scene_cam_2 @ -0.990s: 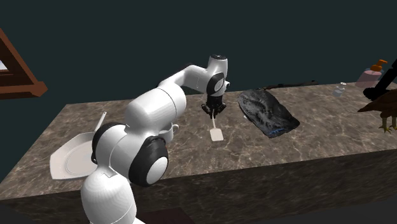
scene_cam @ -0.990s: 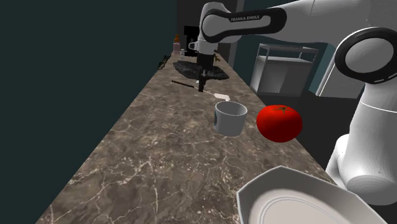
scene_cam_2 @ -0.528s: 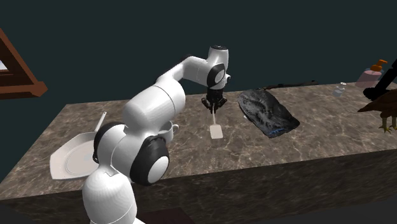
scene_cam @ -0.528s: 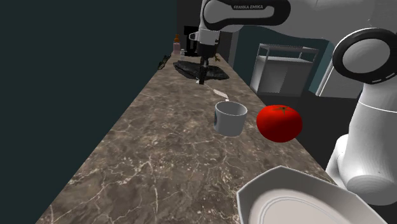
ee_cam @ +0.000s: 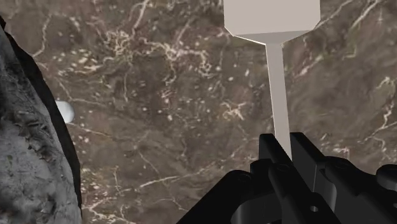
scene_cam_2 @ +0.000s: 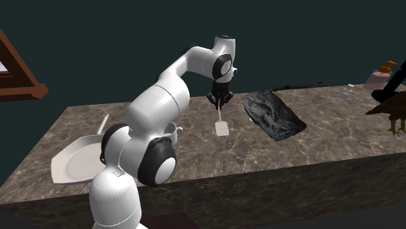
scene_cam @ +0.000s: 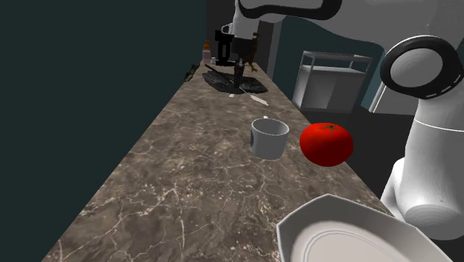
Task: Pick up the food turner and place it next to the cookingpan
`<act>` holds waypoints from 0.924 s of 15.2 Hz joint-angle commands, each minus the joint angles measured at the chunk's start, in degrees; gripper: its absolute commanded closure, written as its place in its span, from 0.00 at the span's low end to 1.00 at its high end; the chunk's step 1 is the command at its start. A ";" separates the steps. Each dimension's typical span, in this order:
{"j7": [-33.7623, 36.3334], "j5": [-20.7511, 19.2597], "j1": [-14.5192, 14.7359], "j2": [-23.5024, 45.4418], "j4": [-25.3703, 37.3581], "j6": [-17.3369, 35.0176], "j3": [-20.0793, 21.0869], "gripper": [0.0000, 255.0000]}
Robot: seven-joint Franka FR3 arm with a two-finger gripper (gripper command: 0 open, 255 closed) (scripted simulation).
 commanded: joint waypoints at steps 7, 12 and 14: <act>7.94 -1.36 4.96 -4.40 -4.76 0.73 3.22 1.00; 14.63 -2.15 8.75 -6.58 -7.61 1.65 6.22 1.00; 17.32 -2.41 10.24 -7.00 -8.16 1.85 7.45 1.00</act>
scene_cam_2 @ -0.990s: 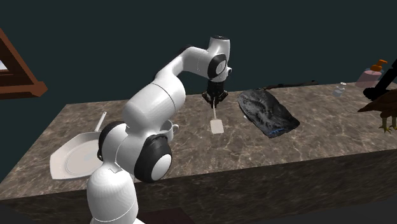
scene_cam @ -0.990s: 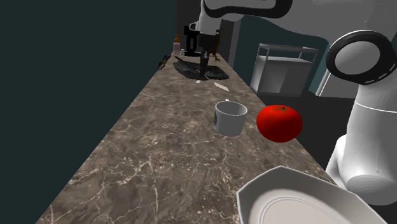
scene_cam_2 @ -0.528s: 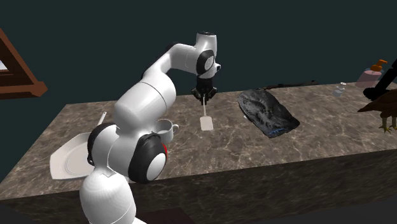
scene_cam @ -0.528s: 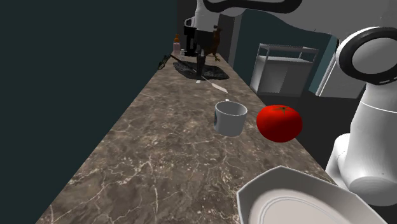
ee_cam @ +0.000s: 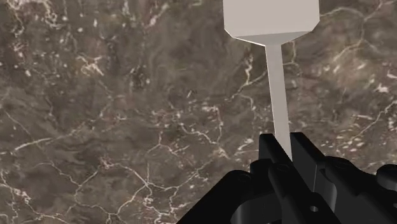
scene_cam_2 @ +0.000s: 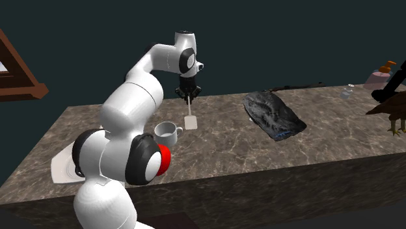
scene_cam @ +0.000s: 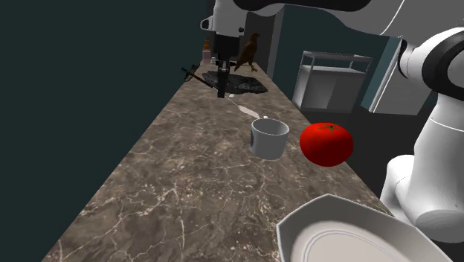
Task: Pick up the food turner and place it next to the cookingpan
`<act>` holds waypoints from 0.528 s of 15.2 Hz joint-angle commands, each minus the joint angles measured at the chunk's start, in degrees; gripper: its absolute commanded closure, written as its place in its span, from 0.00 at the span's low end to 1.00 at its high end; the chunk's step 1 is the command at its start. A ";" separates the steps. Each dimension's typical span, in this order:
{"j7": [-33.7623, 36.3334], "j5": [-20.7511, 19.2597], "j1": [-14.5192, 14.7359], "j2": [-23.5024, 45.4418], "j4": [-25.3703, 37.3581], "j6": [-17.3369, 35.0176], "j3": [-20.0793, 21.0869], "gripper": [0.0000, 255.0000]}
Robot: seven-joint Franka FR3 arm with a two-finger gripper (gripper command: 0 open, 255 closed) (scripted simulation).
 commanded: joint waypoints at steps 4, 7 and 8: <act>6.84 -0.65 3.68 -0.22 -0.34 0.28 3.13 1.00; 10.91 -1.09 5.90 0.38 0.41 0.20 4.99 1.00; 12.27 -1.25 6.66 0.71 0.83 0.13 5.61 1.00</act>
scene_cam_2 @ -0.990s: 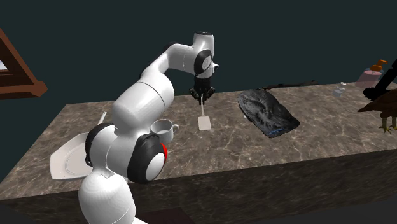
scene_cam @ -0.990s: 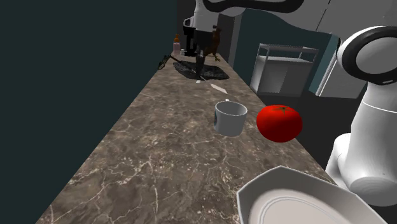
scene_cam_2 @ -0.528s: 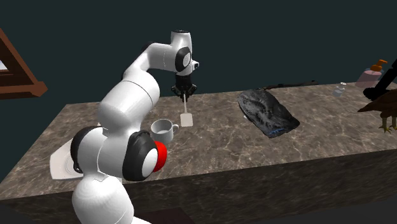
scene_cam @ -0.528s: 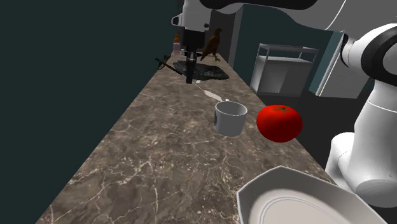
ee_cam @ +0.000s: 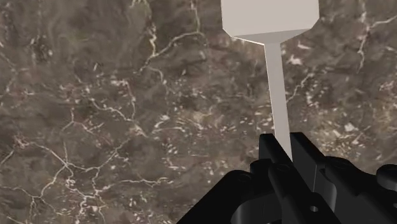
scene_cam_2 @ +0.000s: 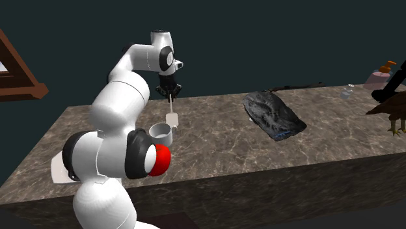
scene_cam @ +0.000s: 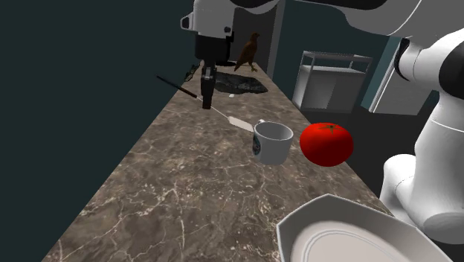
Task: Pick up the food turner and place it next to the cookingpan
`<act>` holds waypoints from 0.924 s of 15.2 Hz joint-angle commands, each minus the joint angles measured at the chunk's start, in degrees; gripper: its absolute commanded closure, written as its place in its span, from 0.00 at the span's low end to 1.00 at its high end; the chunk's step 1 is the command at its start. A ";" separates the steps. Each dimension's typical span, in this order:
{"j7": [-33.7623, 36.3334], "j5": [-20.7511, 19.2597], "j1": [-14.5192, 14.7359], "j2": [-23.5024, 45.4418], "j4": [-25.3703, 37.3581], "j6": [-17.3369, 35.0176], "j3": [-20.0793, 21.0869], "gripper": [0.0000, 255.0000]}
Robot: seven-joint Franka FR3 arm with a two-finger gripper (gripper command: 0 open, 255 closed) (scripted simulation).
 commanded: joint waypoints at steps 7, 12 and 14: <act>11.22 -1.86 6.47 4.90 6.59 -1.68 4.90 1.00; 15.79 -2.92 9.45 7.54 8.50 -1.03 6.65 1.00; 15.74 -2.78 9.32 6.86 5.97 0.83 6.62 1.00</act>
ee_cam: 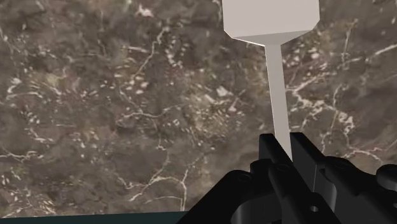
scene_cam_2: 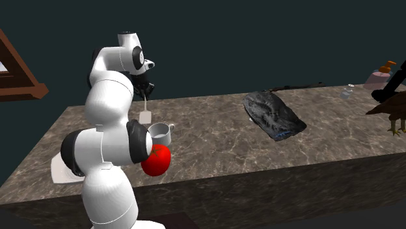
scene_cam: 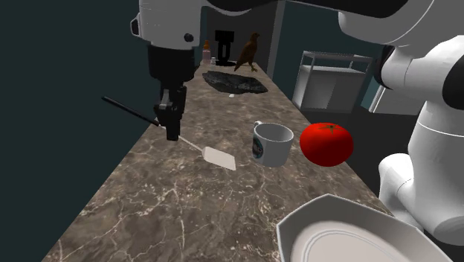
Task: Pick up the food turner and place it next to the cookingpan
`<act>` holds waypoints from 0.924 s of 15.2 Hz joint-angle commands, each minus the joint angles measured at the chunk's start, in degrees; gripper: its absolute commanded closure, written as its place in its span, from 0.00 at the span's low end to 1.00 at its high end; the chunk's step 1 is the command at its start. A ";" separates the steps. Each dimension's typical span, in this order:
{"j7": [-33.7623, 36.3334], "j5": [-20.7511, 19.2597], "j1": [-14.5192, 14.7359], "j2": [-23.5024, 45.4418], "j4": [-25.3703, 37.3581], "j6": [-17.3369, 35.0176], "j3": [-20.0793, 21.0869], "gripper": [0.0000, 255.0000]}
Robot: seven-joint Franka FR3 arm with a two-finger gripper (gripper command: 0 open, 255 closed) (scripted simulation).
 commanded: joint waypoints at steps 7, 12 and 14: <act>-0.07 0.34 -0.31 -1.78 -8.60 6.89 -0.09 1.00; -0.12 0.46 -0.43 -2.41 -13.32 10.98 -0.14 1.00; -0.13 0.48 -0.47 -2.55 -15.05 12.57 -0.16 1.00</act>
